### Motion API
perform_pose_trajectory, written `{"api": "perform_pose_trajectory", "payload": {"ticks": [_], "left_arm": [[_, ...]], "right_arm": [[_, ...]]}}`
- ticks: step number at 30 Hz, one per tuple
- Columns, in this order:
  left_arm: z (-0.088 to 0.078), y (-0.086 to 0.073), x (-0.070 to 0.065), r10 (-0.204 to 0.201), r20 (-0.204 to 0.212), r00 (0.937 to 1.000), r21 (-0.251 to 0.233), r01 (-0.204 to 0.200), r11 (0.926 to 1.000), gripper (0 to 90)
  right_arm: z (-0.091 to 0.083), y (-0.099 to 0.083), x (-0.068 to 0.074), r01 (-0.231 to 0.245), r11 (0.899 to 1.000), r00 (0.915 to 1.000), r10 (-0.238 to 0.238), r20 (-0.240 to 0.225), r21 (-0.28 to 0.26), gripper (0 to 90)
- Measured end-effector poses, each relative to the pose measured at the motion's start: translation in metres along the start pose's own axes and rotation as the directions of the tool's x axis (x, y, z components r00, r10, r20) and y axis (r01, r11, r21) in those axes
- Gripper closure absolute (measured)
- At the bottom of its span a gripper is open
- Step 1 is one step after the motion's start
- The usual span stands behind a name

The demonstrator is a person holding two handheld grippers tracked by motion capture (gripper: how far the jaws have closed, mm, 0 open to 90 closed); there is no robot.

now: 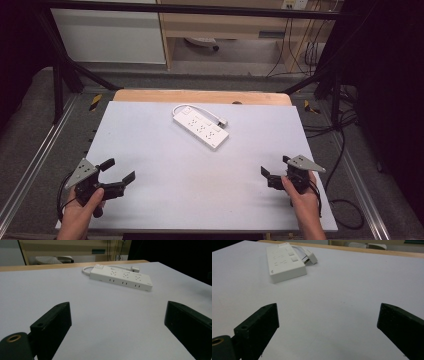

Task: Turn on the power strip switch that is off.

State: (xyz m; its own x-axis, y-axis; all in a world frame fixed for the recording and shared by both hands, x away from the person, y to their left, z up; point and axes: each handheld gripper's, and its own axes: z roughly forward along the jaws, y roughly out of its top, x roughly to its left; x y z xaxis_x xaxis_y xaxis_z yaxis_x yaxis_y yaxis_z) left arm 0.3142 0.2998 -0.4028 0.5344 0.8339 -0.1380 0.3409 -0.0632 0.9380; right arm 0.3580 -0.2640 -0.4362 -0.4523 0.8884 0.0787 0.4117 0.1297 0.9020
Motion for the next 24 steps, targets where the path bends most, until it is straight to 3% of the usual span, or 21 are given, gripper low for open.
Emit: {"api": "perform_pose_trajectory", "payload": {"ticks": [24], "left_arm": [[0.0039,0.0039,-0.0093,0.022,0.019,0.9996,-0.011,-0.022,0.9997,7.8]], "right_arm": [[-0.0005,0.0010,0.0085,0.001,1.000,1.0000,-0.001,-0.009,0.002,3.3]]}}
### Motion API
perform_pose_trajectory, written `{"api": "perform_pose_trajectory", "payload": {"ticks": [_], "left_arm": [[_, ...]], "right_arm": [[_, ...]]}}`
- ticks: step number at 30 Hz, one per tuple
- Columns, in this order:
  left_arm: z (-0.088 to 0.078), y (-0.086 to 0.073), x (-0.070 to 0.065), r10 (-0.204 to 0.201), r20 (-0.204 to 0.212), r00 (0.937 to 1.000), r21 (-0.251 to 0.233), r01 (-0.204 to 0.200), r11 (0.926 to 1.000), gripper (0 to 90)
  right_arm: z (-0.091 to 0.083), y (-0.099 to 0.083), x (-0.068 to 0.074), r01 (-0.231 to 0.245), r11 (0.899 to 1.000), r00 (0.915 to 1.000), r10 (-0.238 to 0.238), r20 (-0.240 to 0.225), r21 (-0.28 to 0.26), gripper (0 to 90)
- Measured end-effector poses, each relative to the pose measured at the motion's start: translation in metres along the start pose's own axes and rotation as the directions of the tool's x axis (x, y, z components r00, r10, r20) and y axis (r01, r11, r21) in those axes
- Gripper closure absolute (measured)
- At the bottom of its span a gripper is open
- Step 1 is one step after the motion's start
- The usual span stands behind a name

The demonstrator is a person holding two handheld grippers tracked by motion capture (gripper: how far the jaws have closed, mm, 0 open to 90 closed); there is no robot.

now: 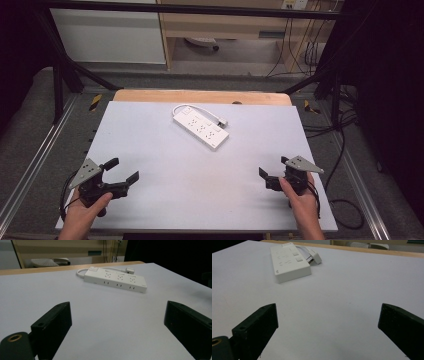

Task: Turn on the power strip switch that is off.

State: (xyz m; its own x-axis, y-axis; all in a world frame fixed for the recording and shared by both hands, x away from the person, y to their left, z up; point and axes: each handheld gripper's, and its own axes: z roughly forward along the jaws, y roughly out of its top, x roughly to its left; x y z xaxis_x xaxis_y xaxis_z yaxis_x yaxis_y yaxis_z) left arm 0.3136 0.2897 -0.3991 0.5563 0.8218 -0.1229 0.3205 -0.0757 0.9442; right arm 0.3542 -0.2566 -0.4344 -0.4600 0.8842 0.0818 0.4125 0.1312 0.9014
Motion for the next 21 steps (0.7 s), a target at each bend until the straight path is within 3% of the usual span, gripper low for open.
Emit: {"api": "perform_pose_trajectory", "payload": {"ticks": [13,21], "left_arm": [[0.004,0.011,-0.006,0.011,-0.003,0.9999,-0.020,-0.011,0.9998,7.7],[0.011,0.019,-0.011,0.015,-0.014,0.9998,0.005,-0.015,0.9999,6.1]], "right_arm": [[-0.001,0.001,0.002,0.005,1.000,1.0000,-0.005,-0.007,-0.005,3.0],[0.001,0.000,0.003,0.008,1.000,0.9999,-0.008,-0.012,0.006,3.0]]}}
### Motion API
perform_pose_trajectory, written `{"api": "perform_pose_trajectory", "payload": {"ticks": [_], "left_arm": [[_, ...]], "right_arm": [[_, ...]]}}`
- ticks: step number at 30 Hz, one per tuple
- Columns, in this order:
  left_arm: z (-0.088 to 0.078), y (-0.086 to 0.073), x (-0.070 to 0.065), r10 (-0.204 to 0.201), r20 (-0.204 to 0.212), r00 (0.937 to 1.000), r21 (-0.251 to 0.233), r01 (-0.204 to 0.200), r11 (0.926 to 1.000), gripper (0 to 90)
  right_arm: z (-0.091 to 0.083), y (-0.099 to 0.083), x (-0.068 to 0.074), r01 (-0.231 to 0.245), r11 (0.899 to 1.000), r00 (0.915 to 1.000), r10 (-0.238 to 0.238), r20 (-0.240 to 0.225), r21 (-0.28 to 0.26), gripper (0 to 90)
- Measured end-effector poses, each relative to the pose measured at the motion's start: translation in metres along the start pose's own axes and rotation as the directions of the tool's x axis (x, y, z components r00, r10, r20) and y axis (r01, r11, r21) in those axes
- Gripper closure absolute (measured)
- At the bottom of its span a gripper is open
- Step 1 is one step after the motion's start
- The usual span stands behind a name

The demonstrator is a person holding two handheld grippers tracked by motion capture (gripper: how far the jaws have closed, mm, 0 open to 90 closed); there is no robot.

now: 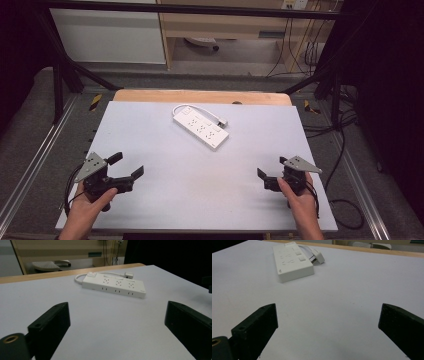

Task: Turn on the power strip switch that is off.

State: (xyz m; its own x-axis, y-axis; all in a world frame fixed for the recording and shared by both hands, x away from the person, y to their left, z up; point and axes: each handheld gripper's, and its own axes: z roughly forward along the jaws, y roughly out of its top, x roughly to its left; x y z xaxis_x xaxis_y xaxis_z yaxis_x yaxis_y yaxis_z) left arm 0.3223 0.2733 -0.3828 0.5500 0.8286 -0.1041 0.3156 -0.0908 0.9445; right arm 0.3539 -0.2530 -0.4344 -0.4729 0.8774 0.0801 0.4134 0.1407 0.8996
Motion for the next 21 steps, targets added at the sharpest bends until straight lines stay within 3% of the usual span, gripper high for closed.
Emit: {"api": "perform_pose_trajectory", "payload": {"ticks": [8,10,21], "left_arm": [[0.006,0.006,-0.007,0.016,0.040,0.9991,0.018,-0.016,0.9997,7.4],[0.011,0.006,-0.007,-0.015,0.050,0.9986,0.028,0.014,0.9995,7.5],[0.023,0.015,-0.004,-0.017,0.046,0.9988,0.023,0.016,0.9996,8.6]], "right_arm": [[0.001,0.000,0.001,0.003,1.000,1.0000,-0.003,-0.006,0.005,2.9],[0.001,0.000,0.002,0.005,1.000,1.0000,-0.005,-0.008,0.004,2.9],[0.002,-0.001,0.004,0.014,1.000,0.9998,-0.014,-0.017,0.015,2.9]]}}
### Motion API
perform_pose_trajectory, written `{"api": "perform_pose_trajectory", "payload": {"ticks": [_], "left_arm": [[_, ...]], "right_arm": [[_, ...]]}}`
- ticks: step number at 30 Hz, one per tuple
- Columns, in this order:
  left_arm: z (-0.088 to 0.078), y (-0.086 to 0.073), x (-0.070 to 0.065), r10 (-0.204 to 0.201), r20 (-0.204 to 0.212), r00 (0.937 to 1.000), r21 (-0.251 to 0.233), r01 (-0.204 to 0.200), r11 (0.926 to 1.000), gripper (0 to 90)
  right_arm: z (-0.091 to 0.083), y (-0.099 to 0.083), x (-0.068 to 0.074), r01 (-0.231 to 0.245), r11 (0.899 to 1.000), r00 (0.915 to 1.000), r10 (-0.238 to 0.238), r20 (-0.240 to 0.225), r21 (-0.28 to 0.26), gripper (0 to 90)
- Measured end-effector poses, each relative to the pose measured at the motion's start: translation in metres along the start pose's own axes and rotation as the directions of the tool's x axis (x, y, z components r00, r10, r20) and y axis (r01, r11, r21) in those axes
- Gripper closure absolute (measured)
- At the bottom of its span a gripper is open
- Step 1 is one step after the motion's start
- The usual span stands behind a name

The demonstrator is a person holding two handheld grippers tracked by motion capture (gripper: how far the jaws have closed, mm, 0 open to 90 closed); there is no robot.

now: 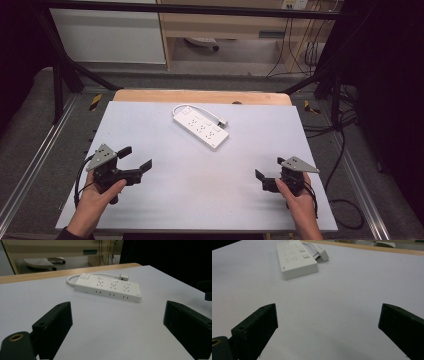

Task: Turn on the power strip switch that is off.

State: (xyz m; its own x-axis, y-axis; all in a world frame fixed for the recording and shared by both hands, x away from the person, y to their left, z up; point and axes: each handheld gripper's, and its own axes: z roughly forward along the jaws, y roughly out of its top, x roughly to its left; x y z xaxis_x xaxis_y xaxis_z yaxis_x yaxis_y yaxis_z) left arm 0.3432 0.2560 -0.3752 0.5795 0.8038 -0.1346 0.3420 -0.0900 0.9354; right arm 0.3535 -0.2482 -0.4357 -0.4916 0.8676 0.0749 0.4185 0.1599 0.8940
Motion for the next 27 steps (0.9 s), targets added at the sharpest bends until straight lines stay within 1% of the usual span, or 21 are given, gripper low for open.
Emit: {"api": "perform_pose_trajectory", "payload": {"ticks": [5,12,16,19,23,24,27], "left_arm": [[0.005,0.005,-0.001,-0.002,0.003,1.0000,-0.008,0.002,1.0000,8.6],[0.017,0.015,-0.005,0.021,0.003,0.9998,-0.012,-0.021,0.9997,8.7],[0.023,0.019,-0.006,0.015,0.012,0.9998,-0.016,-0.015,0.9998,8.9],[0.030,0.025,-0.008,0.021,0.010,0.9997,-0.022,-0.021,0.9996,9.3],[0.034,0.029,-0.009,0.028,0.012,0.9995,-0.025,-0.027,0.9993,9.8],[0.037,0.030,-0.010,0.039,0.009,0.9992,-0.026,-0.038,0.9989,9.9],[0.042,0.032,-0.011,0.044,0.005,0.9990,-0.027,-0.044,0.9987,10.0]], "right_arm": [[0.000,0.000,0.001,0.002,1.000,1.0000,-0.002,-0.002,0.001,2.9],[0.001,0.000,0.001,0.005,1.000,1.0000,-0.005,-0.003,0.003,2.9],[0.001,0.000,0.002,0.009,1.000,0.9999,-0.009,-0.006,0.003,2.8],[0.001,0.000,0.002,0.011,1.000,0.9999,-0.011,-0.007,0.006,2.8],[0.002,0.000,0.003,0.012,1.000,0.9999,-0.012,-0.008,0.006,2.8],[0.002,0.000,0.003,0.012,1.000,0.9999,-0.012,-0.009,0.007,2.8],[0.001,0.000,0.003,0.009,1.000,0.9999,-0.009,-0.011,0.005,2.8]]}}
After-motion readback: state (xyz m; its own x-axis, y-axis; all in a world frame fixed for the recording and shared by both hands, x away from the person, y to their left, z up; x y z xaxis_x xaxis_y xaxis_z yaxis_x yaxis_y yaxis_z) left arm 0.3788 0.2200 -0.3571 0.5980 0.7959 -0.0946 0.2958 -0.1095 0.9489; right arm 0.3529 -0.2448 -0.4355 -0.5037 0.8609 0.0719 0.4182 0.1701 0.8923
